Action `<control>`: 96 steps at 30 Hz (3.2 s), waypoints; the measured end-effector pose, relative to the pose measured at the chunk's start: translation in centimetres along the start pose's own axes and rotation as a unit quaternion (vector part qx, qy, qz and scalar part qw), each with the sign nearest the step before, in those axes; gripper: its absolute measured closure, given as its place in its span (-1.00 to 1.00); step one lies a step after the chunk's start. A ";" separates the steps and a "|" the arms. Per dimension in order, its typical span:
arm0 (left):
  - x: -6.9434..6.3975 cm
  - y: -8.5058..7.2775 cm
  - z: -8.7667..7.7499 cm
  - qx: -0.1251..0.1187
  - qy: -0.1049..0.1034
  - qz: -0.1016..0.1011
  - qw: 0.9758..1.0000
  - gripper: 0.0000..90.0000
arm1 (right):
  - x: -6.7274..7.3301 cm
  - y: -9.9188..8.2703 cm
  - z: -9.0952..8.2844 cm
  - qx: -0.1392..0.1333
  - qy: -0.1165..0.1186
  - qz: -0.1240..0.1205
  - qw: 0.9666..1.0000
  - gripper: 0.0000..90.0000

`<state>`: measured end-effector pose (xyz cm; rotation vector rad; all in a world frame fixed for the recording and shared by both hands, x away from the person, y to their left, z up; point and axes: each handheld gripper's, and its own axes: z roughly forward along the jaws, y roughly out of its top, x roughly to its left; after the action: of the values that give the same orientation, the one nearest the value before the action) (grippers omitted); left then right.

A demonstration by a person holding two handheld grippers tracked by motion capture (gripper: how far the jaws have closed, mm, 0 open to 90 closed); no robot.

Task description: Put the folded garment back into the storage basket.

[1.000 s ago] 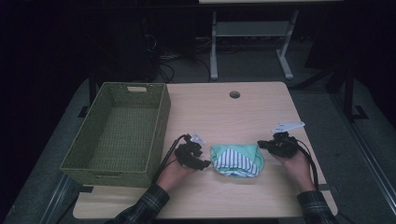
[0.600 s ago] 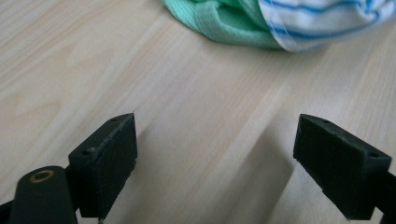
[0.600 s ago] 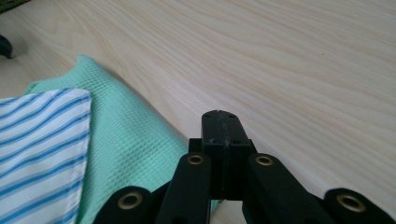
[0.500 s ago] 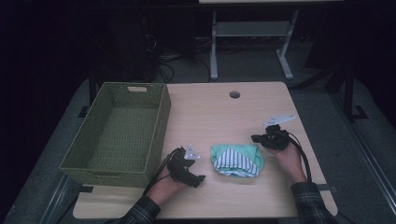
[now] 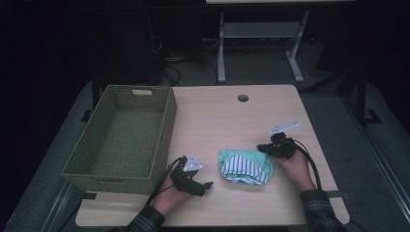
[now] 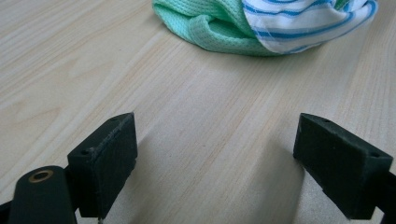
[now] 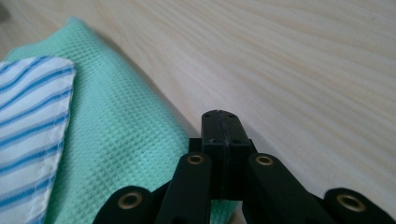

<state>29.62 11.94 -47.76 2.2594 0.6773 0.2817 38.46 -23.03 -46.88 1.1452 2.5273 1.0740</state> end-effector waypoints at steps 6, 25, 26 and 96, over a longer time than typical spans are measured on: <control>0.0 0.0 0.0 0.000 0.000 0.000 1.000 -0.72 | 0.5 -0.9 -1.1 0.002 0.000 -0.003 1.000 1.00; 0.0 0.1 0.1 -0.001 -0.001 -0.001 1.000 -0.72 | 3.0 -4.9 -4.6 0.016 0.002 -0.002 1.000 1.00; 0.0 0.1 0.1 -0.001 -0.001 -0.001 1.000 -0.72 | 3.2 -5.1 -4.7 0.016 0.003 -0.002 1.000 1.00; -4.2 10.8 2.0 0.090 -0.090 0.051 0.991 -0.69 | -0.5 -8.9 -6.5 -0.041 -0.173 0.103 0.979 -0.75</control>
<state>31.03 2.11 -41.37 2.4609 0.5114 0.0657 30.87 -30.94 -48.25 1.4512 2.1174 0.9176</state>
